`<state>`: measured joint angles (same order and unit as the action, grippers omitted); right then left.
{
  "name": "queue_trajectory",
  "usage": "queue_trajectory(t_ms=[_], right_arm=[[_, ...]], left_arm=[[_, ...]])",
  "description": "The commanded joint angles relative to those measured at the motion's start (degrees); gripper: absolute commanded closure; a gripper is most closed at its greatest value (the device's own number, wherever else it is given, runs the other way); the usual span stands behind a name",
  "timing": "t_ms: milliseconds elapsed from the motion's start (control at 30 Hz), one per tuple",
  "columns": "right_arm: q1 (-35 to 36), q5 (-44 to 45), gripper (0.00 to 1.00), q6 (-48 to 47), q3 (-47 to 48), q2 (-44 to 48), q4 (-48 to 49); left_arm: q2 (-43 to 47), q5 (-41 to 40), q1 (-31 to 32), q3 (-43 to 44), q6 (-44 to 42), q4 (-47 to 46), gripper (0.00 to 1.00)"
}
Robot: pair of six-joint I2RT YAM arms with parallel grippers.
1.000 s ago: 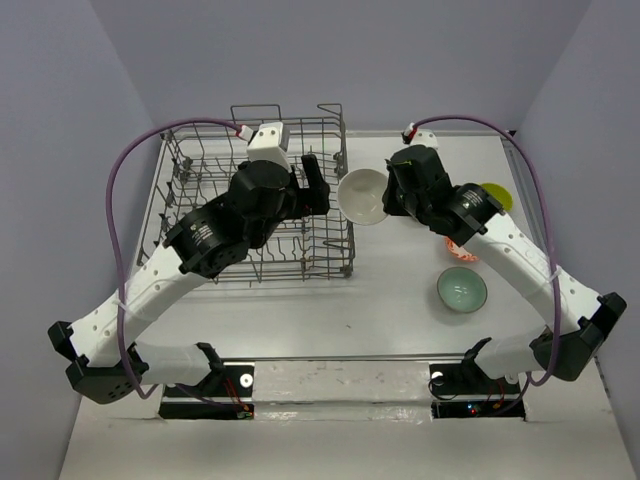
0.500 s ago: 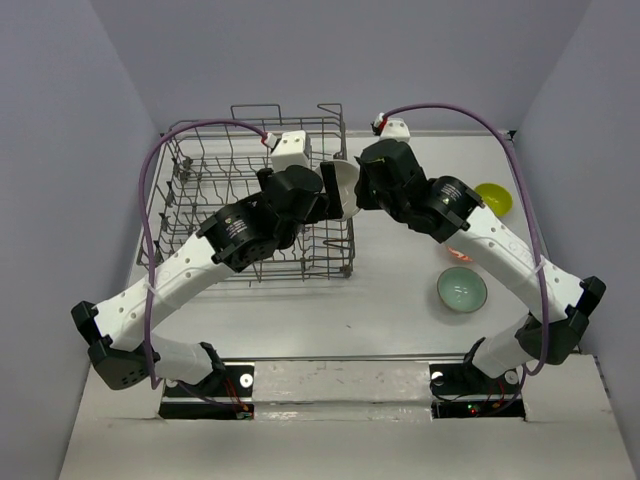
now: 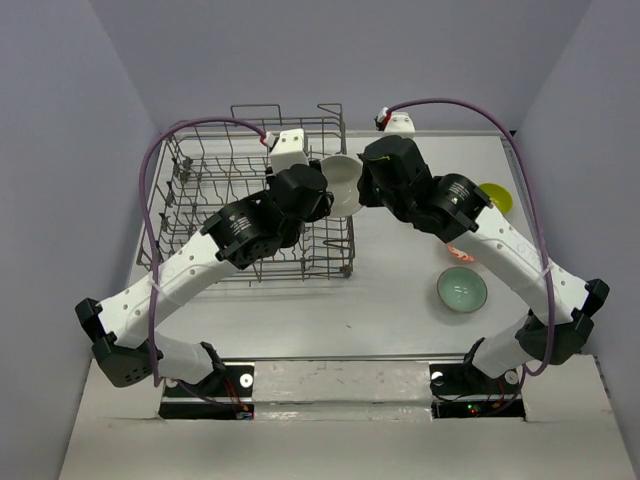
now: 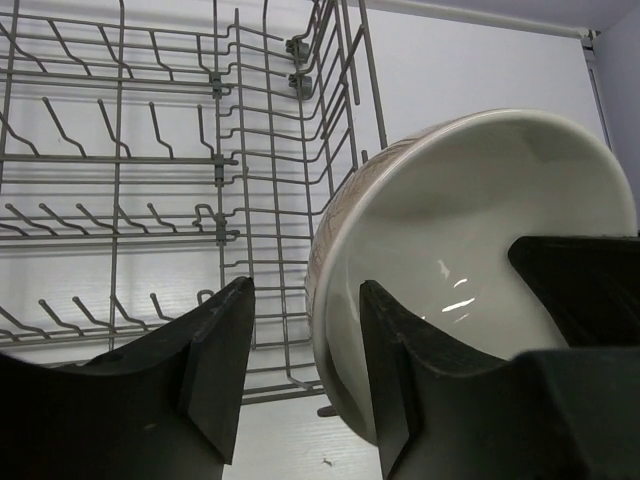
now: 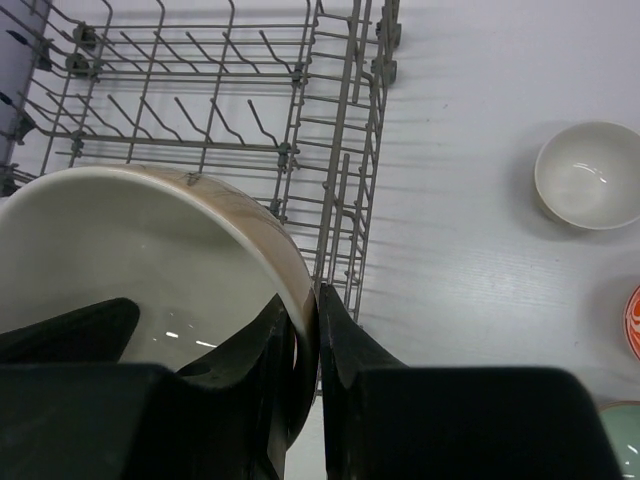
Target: Load the bowls into the dish rack
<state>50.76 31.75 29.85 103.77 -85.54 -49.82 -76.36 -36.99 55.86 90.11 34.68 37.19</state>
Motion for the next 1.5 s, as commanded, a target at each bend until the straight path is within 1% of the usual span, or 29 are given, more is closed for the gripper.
queue_trajectory(t_ms=[0, 67, 167, 200, 233, 267, 333, 400, 467, 533, 600, 633, 667, 733, 800, 833, 900, 933, 1033, 1200, 1300, 1400, 1433, 1467], right_arm=[[1.27, 2.88, 0.99, 0.13, 5.74, 1.25, 4.03], [1.27, 3.14, 0.99, -0.14, 5.92, 1.25, 3.86], [1.80, 3.32, 0.99, -0.40, 5.66, 1.60, 3.86], [1.80, 3.41, 0.99, -0.32, 5.40, 1.69, 3.86], [1.80, 3.41, 0.99, -0.49, 5.39, 1.69, 3.86], [1.80, 3.58, 0.99, -0.49, 5.39, 1.69, 3.77], [1.80, 3.76, 0.99, -0.75, 5.22, 1.69, 3.77], [1.80, 4.28, 0.99, -0.93, 5.22, 1.43, 3.77], [1.80, 4.29, 0.99, -1.28, 5.31, 1.25, 3.68], [1.80, 4.03, 0.99, -1.46, 5.31, 0.99, 4.21], [2.32, 3.32, 0.96, -1.81, 5.48, 0.90, 4.82], [2.32, 2.89, 0.89, -1.98, 5.48, 0.99, 5.08], [2.32, 2.62, 0.86, -2.25, 5.40, 0.99, 5.35], [2.32, 1.57, 0.77, -3.29, 5.48, 1.34, 5.96], [2.32, 0.34, 0.73, -4.17, 5.48, 1.78, 7.01], [2.32, -0.45, 0.66, -4.62, 5.83, 2.13, 7.11], [2.32, -1.07, 0.60, -5.23, 6.53, 2.22, 7.11], [2.32, -1.16, 0.54, -5.41, 7.23, 2.30, 7.02], [2.32, -1.42, 0.45, -5.94, 7.77, 2.39, 6.49], [2.32, 1.20, 0.43, -6.20, 6.98, 3.36, 6.32], [2.32, 3.31, 0.42, -6.55, 7.06, 4.15, 5.27], [2.32, 7.18, 0.41, -6.38, 7.07, 6.08, 3.34], [2.32, 7.62, 0.41, -6.29, 6.72, 7.48, 2.98], [2.32, 7.89, 0.41, -6.03, 6.02, 8.36, 2.54]], left_arm=[[-1.33, -1.94, 0.22, 2.71, 0.66, -1.42, 0.52], [-1.69, -1.68, 0.22, 2.97, 0.74, -1.77, 0.60], [-2.30, -1.68, 0.22, 3.58, 0.48, -1.86, 0.66], [-2.39, -1.68, 0.22, 3.76, 0.48, -1.94, 0.72], [-2.57, -1.85, 0.13, 3.85, 0.48, -2.03, 0.74], [-2.57, -1.85, 0.22, 3.94, 0.48, -1.95, 0.82], [-2.57, -2.20, 0.22, 4.11, 0.48, -1.77, 0.92], [-2.74, -2.38, 0.22, 4.29, 0.48, -1.59, 0.98], [-3.01, -2.29, 0.22, 4.90, 0.31, -0.81, 1.00], [-3.36, -2.47, 0.13, 5.17, 0.22, -0.45, 1.00], [-3.36, -3.17, 0.22, 5.26, -0.05, -0.28, 1.00], [-3.36, -3.43, 0.22, 5.43, -0.05, -0.10, 1.00], [-3.27, -3.87, 0.22, 5.43, -0.05, -0.10, 1.00], [-2.66, -4.49, 0.22, 5.52, 0.22, -0.19, 1.00], [-2.13, -4.84, 0.22, 5.61, 0.30, -0.27, 1.00], [-1.52, -4.84, 0.22, 5.17, 0.30, -0.80, 1.00], [-0.20, -4.67, 0.22, 4.47, 0.30, -1.68, 1.00], [0.33, -4.41, 0.13, 4.12, 0.22, -2.90, 1.00], [2.35, -3.97, 0.22, 2.71, 0.04, -4.92, 1.00], [5.16, -5.02, 0.04, 1.57, -0.22, -5.99, 1.00], [6.04, -5.28, -1.10, 0.86, -0.31, -5.90, 1.00], [8.50, -3.97, -4.16, -0.72, -2.15, -7.92, 1.00], [9.03, -2.75, -8.09, -0.98, -3.03, -9.31, 1.00], [9.64, 1.62, -10.65, -1.51, -4.25, -10.29, 1.00]])
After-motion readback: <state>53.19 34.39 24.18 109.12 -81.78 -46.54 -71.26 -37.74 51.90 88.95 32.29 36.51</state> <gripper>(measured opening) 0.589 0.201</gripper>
